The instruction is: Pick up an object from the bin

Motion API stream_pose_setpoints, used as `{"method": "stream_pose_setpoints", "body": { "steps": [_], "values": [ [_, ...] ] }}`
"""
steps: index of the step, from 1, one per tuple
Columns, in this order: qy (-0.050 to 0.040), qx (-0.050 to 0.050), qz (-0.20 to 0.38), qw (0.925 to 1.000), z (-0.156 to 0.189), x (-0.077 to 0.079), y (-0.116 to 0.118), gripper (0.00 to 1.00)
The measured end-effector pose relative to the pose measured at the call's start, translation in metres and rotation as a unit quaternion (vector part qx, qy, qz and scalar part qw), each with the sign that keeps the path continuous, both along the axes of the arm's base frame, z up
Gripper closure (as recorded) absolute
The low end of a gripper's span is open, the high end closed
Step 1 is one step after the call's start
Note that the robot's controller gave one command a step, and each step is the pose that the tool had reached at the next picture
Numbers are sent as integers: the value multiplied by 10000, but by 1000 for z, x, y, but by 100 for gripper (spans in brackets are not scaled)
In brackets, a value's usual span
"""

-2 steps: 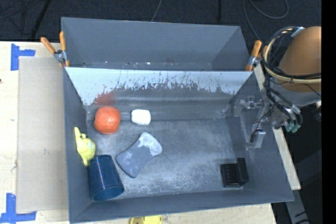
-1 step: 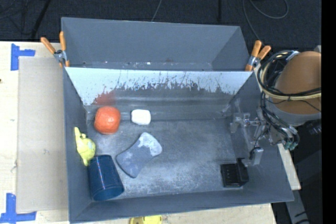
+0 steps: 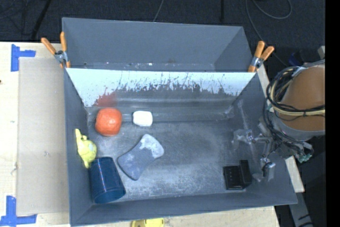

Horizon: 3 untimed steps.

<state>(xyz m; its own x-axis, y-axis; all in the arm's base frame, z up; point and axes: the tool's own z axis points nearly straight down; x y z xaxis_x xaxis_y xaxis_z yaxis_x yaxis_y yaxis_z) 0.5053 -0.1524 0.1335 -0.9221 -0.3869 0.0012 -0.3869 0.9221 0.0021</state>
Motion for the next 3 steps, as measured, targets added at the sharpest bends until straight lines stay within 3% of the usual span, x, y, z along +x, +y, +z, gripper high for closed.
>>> {"method": "stream_pose_setpoints", "body": {
  "steps": [1, 2, 3],
  "values": [
    [3, 5, 1098, 9940, -26, -2, -3, 0],
    [-3, 90, 1372, 9905, -64, -3, 5, 0],
    [-111, 24, 3661, 9305, -61, 0, 12, 100]
  ]
}}
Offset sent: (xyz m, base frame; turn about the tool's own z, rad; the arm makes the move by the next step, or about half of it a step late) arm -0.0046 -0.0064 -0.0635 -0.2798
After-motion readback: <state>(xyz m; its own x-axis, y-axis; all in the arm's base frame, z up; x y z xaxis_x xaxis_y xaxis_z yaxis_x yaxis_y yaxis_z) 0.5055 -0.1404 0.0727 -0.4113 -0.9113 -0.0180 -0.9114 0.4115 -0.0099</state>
